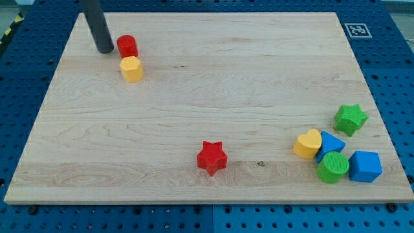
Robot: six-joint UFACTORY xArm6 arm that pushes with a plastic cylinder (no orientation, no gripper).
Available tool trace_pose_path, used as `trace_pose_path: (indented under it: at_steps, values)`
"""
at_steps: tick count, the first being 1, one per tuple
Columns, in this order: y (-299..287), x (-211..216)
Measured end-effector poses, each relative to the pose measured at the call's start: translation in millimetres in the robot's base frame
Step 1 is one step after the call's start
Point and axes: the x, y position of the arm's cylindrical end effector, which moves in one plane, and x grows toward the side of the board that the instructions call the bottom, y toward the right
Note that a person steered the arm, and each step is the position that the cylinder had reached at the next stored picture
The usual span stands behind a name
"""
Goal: Move the yellow hexagon and the red circle to the top left corner of the board
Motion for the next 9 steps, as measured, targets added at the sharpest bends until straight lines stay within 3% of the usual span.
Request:
trace_pose_path:
  at_steps: [2, 3, 8, 9]
  values:
    - [8, 84]
    - [46, 109]
    - [93, 49]
    - [93, 66]
